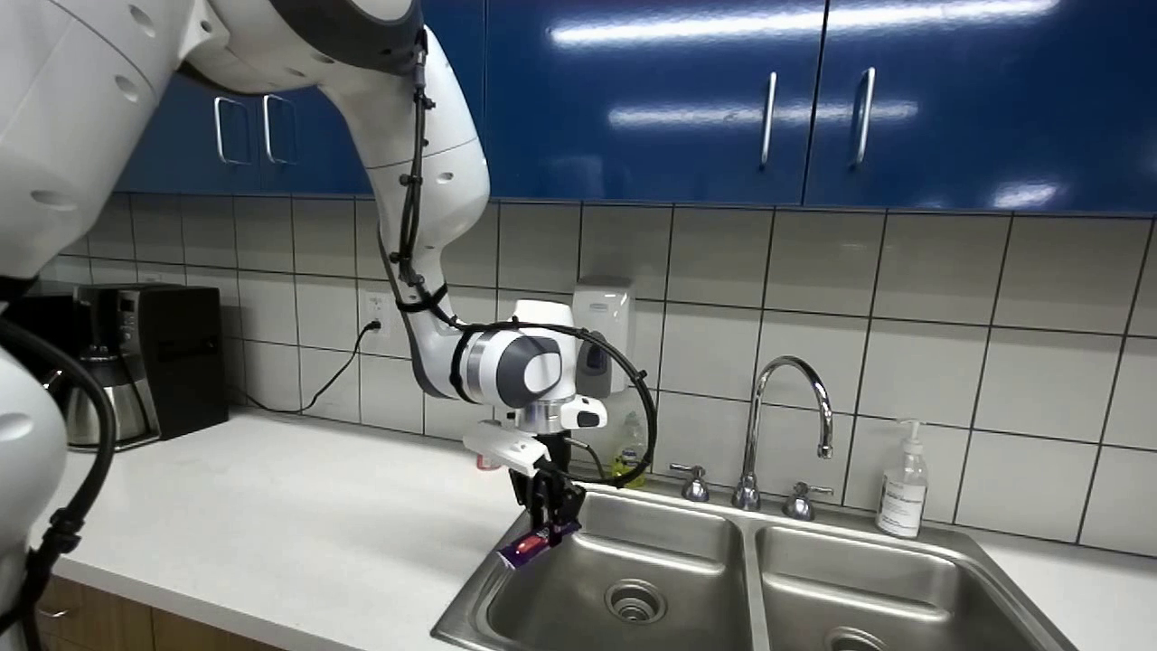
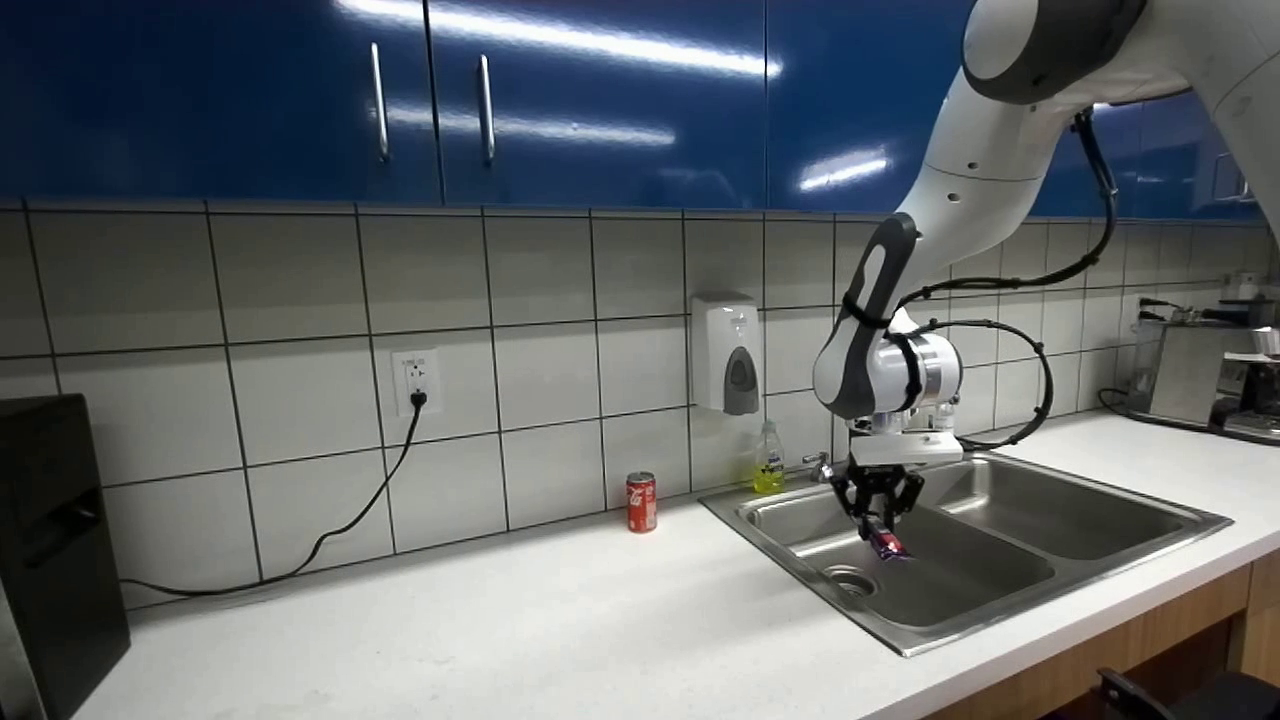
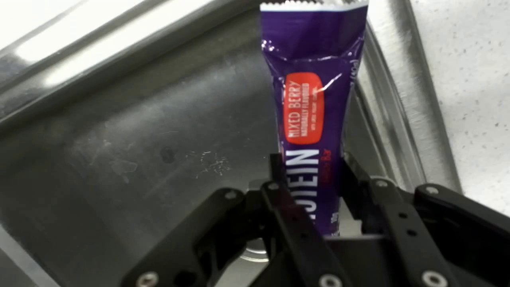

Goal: Put the chocolate bar inside the sink on the left

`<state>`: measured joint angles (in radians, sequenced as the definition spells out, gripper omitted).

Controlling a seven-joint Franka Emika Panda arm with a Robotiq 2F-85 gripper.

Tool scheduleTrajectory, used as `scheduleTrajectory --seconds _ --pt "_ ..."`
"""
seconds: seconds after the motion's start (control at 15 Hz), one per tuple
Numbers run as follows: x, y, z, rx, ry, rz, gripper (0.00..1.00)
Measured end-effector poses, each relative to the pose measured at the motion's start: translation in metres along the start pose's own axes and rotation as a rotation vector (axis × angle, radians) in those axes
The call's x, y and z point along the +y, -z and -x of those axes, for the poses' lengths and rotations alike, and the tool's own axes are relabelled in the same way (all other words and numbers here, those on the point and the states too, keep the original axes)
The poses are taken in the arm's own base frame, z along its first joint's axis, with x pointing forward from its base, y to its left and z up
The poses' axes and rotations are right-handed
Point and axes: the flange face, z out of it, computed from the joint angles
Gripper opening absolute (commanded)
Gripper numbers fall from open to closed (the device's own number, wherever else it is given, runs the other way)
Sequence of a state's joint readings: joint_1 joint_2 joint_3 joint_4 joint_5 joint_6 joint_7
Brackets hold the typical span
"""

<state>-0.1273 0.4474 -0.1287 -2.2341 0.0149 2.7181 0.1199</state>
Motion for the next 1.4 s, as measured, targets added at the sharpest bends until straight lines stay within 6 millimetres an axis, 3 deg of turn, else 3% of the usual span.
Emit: scheduleTrajectory --seconds 0.27,0.6,1.07,1.4 --pt "0.029 -0.001 -0.016 0.016 -0.043 0.009 0.12" --pt "0.043 -0.022 -0.041 0.023 -0.063 0.033 0.12" --pt "0.035 -0.072 -0.071 0.017 -0.04 0.054 0.12" --pt "0.02 -0.112 -0.079 -0.006 -0.015 0.055 0.12"
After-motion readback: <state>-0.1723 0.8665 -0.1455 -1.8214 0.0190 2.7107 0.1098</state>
